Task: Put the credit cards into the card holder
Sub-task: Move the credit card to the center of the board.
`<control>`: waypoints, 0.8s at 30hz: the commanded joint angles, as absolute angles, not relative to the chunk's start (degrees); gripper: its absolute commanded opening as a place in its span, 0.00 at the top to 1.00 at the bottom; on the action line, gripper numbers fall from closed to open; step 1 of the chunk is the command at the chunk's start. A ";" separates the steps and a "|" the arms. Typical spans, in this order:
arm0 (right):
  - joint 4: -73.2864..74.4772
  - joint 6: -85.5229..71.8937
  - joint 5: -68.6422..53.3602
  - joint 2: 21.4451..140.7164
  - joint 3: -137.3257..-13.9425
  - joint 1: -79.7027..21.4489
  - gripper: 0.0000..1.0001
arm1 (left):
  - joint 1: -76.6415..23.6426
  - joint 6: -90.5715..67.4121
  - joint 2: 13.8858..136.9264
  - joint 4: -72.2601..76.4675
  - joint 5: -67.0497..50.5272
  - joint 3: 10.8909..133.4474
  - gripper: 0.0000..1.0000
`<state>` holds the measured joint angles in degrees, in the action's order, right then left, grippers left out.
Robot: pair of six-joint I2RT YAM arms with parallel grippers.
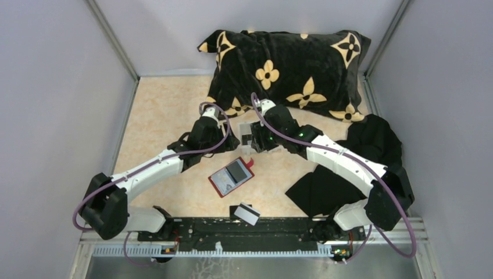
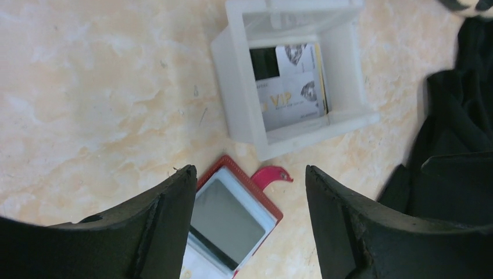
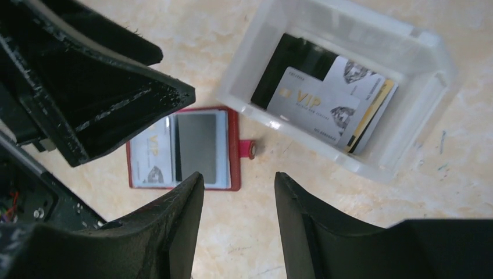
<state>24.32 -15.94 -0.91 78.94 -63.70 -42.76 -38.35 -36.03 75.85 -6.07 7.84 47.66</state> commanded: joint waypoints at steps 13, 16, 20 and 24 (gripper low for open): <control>22.08 -17.83 -18.89 71.93 -48.72 -48.81 0.50 | -37.69 -40.12 69.39 -17.53 -15.38 36.05 0.50; 21.13 -18.49 -20.28 71.61 -46.69 -49.35 0.49 | -38.28 -40.40 66.20 -18.48 -18.01 34.05 0.61; 20.11 -18.81 -20.55 72.21 -45.30 -49.48 0.50 | -40.41 -39.64 66.02 -21.47 -19.15 33.91 0.74; 20.16 -18.89 -19.29 72.71 -45.76 -49.48 0.50 | -43.41 -39.86 67.29 -23.06 -18.48 34.05 0.82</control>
<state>23.38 -18.24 -19.16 73.63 -44.97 -48.75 -41.01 -39.48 66.65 -20.12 -16.93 34.13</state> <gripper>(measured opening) 0.505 0.204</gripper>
